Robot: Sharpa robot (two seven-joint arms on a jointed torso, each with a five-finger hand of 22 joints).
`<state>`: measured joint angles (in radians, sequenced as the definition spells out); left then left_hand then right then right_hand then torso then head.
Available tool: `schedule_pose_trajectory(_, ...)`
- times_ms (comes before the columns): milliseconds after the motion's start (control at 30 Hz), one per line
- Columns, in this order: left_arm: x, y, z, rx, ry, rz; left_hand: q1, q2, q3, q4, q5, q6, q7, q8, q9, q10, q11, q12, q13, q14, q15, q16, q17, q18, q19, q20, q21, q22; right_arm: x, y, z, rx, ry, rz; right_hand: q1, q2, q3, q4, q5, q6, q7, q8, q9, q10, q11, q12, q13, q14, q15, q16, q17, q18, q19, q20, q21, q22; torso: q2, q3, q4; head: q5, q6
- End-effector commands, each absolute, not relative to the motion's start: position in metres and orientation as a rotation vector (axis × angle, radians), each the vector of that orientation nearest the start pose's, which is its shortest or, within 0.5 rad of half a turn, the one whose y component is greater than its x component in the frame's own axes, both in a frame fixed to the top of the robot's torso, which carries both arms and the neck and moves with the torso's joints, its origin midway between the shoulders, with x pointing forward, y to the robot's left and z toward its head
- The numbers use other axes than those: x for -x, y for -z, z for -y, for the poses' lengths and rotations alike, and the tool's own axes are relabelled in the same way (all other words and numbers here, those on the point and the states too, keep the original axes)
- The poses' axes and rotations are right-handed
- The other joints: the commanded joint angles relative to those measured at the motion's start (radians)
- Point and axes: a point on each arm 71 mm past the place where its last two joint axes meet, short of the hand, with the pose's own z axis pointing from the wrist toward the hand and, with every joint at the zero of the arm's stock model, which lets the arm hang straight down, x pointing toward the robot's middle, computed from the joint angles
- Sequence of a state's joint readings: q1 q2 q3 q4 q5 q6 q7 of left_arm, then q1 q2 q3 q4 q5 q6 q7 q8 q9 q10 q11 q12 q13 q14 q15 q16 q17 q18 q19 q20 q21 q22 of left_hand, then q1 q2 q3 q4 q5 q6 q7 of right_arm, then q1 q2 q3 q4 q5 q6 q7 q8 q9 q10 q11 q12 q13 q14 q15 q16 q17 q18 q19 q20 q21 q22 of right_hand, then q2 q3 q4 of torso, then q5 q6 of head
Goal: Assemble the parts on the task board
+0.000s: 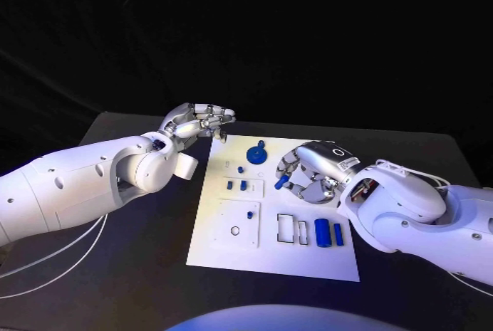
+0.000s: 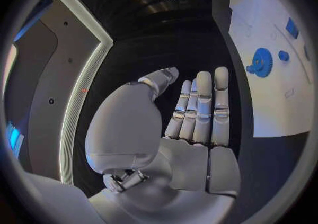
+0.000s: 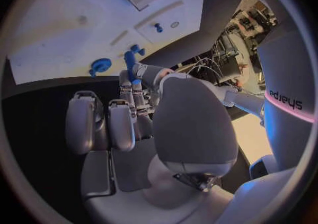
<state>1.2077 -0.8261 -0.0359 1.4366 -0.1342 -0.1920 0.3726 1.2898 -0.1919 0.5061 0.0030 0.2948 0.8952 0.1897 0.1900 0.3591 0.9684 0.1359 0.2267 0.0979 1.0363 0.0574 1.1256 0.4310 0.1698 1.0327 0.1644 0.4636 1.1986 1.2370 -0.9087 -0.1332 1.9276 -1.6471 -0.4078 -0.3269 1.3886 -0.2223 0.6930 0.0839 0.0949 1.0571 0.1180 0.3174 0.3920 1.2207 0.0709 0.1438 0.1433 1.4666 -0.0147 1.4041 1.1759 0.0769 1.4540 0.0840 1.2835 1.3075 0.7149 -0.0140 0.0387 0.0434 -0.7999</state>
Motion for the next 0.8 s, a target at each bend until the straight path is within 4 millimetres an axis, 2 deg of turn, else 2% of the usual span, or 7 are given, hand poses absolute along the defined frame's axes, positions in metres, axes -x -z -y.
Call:
schedule_pose_trajectory(33, -0.503, 0.177, -0.214, 0.947, 1.589, -1.499, -0.010, 0.004, -0.007, -0.001, 0.007, -0.007, 0.000, 0.005, -0.001, -0.007, 0.003, 0.006, -0.001, -0.005, 0.004, -0.006, -0.002, 0.012, -0.003, 0.001, -0.004, -0.002, -0.385, 0.161, 0.113, 0.337, -0.799, -1.552, -0.006, 0.005, 0.000, -0.006, 0.002, 0.007, 0.001, 0.003, 0.036, 0.024, -0.016, -0.002, 0.012, 0.030, -0.007, 0.005, 0.000, -0.015, 0.004, 0.000, 0.002, 0.168, 0.000, -0.0013, 0.0008, 0.007, -0.001)
schedule_pose_trajectory(167, -0.504, 0.177, -0.213, 0.948, 1.592, -1.500, -0.012, 0.003, -0.009, 0.000, 0.008, -0.007, 0.000, 0.005, -0.002, -0.008, 0.003, 0.007, -0.001, -0.005, 0.005, -0.005, -0.002, 0.011, -0.003, 0.001, -0.004, -0.003, -0.377, 0.170, 0.090, 0.369, -0.863, -1.561, -0.006, 0.005, 0.000, -0.006, 0.002, 0.007, 0.001, 0.003, 0.037, 0.025, -0.016, -0.002, 0.012, 0.029, -0.007, 0.005, -0.001, -0.015, 0.004, 0.000, 0.001, 0.167, 0.000, -0.0023, -0.0002, 0.015, -0.001)
schedule_pose_trajectory(267, -0.504, 0.177, -0.212, 0.948, 1.594, -1.501, -0.013, 0.002, -0.010, 0.001, 0.008, -0.008, 0.000, 0.006, -0.002, -0.008, 0.003, 0.008, -0.001, -0.005, 0.005, -0.005, -0.002, 0.011, -0.003, 0.001, -0.005, -0.003, -0.369, 0.181, 0.073, 0.393, -0.913, -1.577, -0.006, 0.005, 0.000, -0.007, 0.002, 0.007, 0.001, 0.004, 0.038, 0.025, -0.016, -0.003, 0.013, 0.029, -0.007, 0.004, -0.002, -0.014, 0.004, 0.000, 0.000, 0.167, 0.001, -0.0010, 0.0021, 0.018, 0.000)
schedule_pose_trajectory(433, -0.504, 0.178, -0.210, 0.948, 1.598, -1.504, -0.015, 0.002, -0.011, 0.002, 0.007, -0.008, 0.000, 0.006, -0.002, -0.009, 0.003, 0.008, -0.001, -0.005, 0.005, -0.005, -0.002, 0.011, -0.003, 0.001, -0.005, -0.004, -0.361, 0.198, 0.055, 0.414, -0.957, -1.626, -0.008, 0.006, 0.001, -0.010, 0.001, 0.005, 0.001, 0.004, 0.040, 0.024, -0.016, -0.004, 0.013, 0.029, -0.007, 0.004, -0.003, -0.014, 0.003, 0.000, -0.002, 0.167, 0.001, -0.0019, 0.0040, 0.024, -0.002)
schedule_pose_trajectory(600, -0.504, 0.178, -0.208, 0.947, 1.600, -1.505, -0.014, 0.002, -0.011, 0.002, 0.005, -0.008, 0.000, 0.007, -0.002, -0.009, 0.002, 0.009, -0.001, -0.005, 0.005, -0.005, -0.003, 0.011, -0.002, 0.001, -0.005, -0.004, -0.359, 0.212, 0.049, 0.422, -0.965, -1.669, -0.010, 0.006, 0.002, -0.013, -0.001, 0.003, 0.002, 0.004, 0.042, 0.024, -0.016, -0.006, 0.014, 0.029, -0.007, 0.003, -0.004, -0.014, 0.003, 0.000, -0.002, 0.167, 0.001, -0.0020, 0.0015, 0.030, -0.003)
schedule_pose_trajectory(800, -0.504, 0.178, -0.207, 0.946, 1.603, -1.507, -0.014, 0.002, -0.012, 0.002, 0.003, -0.008, 0.000, 0.007, -0.002, -0.009, 0.002, 0.010, -0.001, -0.005, 0.005, -0.005, -0.003, 0.011, -0.002, 0.001, -0.005, -0.005, -0.359, 0.225, 0.048, 0.429, -0.952, -1.707, -0.011, 0.007, 0.002, -0.015, -0.002, 0.002, 0.002, 0.004, 0.043, 0.023, -0.015, -0.007, 0.014, 0.029, -0.006, 0.003, -0.005, -0.014, 0.002, 0.000, -0.004, 0.167, 0.002, 0.0003, 0.0007, 0.039, -0.005)
